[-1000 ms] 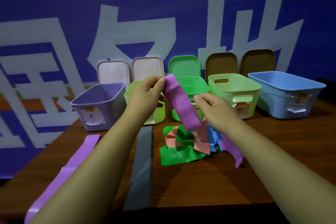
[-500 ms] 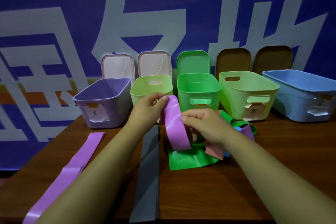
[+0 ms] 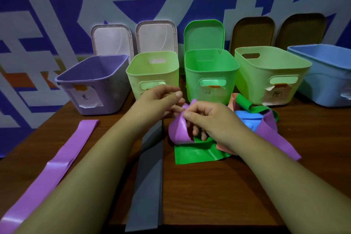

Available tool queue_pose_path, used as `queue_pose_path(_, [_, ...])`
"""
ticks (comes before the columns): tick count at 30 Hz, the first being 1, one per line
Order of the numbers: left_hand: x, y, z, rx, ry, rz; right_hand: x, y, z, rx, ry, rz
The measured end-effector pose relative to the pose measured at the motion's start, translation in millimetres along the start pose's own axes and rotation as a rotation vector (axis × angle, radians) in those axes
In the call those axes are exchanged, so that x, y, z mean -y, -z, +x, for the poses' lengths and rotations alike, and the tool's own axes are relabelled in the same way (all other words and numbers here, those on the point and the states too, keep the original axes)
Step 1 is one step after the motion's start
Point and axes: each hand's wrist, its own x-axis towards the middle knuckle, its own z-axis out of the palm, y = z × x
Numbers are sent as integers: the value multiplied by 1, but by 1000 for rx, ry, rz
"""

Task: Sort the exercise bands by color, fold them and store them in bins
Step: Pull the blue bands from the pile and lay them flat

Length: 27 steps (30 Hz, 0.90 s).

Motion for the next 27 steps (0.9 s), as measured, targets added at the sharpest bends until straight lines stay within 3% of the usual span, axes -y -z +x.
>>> queue_pose_path(5, [0, 6, -9, 119, 34, -43, 3, -2, -2, -34, -13, -27])
queue_pose_path(13, [6, 12, -11, 147, -31, 79, 3, -5, -4, -58, -29, -30])
queue_pose_path(20, [7, 10, -10, 51, -64, 100, 5, -3, -9, -67, -17, -101])
queue_pose_path(27, [-2, 18, -8, -215, -256, 27, 11, -1, -11, -128, -68, -200])
